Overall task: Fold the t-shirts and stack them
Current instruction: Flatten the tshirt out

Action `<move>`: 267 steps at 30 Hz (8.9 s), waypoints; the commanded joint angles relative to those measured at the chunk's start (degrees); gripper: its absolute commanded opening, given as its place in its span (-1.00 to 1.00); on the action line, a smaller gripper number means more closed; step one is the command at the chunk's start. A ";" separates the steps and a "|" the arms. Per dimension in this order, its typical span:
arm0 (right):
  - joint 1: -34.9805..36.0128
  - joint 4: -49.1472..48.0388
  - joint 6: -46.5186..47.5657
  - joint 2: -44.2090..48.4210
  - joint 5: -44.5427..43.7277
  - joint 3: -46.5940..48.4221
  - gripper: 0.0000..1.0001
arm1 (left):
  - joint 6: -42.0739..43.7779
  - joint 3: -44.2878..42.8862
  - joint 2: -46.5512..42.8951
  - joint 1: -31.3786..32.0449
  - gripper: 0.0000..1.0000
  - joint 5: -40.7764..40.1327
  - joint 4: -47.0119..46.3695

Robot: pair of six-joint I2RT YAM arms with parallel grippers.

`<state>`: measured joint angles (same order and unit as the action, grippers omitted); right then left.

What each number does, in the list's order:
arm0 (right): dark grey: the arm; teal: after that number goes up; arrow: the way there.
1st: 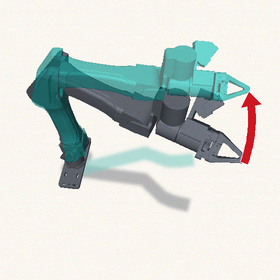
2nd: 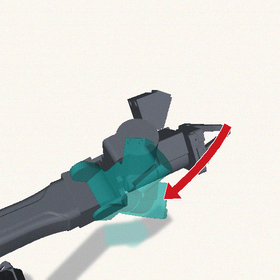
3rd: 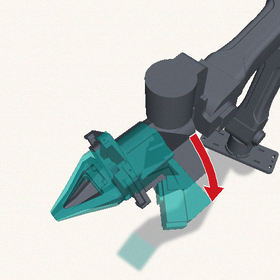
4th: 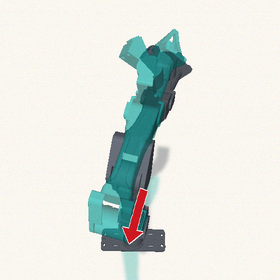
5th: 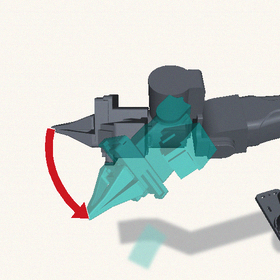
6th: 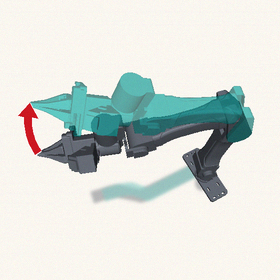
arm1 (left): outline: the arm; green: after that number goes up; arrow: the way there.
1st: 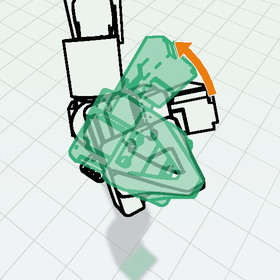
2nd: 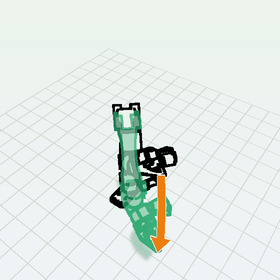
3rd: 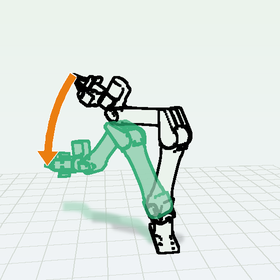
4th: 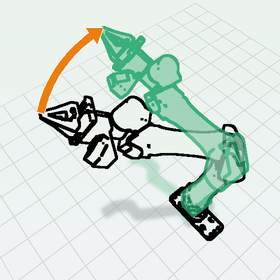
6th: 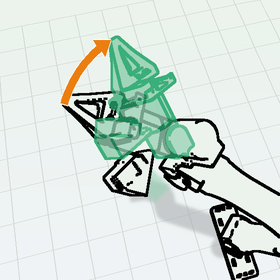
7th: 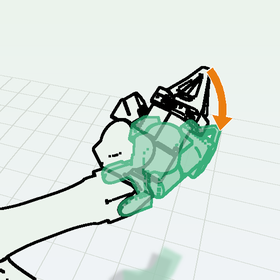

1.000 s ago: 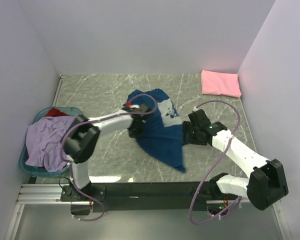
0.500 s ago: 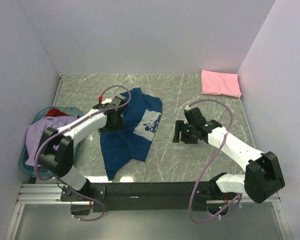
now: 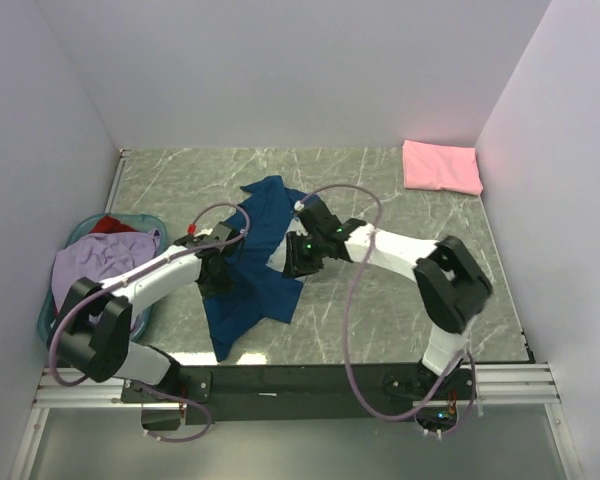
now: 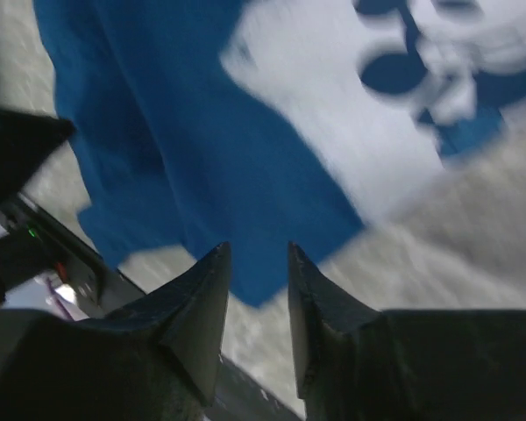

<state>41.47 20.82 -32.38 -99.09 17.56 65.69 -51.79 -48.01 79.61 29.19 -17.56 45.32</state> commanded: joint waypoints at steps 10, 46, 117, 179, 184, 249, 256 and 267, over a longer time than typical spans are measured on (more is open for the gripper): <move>-8.24 -0.26 -2.78 -18.24 1.34 7.61 -0.35 | 3.45 -2.35 9.33 -3.26 -0.38 2.36 -5.33; -3.77 3.53 4.17 12.95 -9.91 -7.50 -0.10 | -1.56 -7.17 1.32 11.32 0.13 3.34 1.08; -19.41 8.10 8.65 40.11 -15.10 -25.35 -0.09 | -6.92 -17.06 8.73 26.54 0.25 3.59 13.74; 0.09 -8.16 -4.18 8.40 -7.36 -8.14 0.29 | 9.16 -58.43 10.56 5.00 -0.99 -7.75 19.11; 2.29 -7.63 -6.11 2.60 -11.14 -3.91 0.29 | 9.78 -59.48 10.83 3.60 -0.99 -8.62 18.75; -30.92 23.73 8.83 26.38 -35.05 14.61 -1.00 | 13.82 -63.32 10.39 -28.31 -0.99 0.77 12.86; -32.24 24.80 12.77 39.13 -42.08 25.88 -1.00 | 16.19 -74.34 -2.68 -28.93 -0.99 -2.21 8.92; -32.16 17.59 27.98 63.66 -35.76 24.84 -1.00 | 24.54 -72.48 -28.10 -28.84 -0.99 -2.47 -2.25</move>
<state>10.24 38.92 -11.18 -36.49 -14.76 91.15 -31.92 -120.31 50.94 1.21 -14.20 46.22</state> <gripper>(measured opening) 0.015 0.022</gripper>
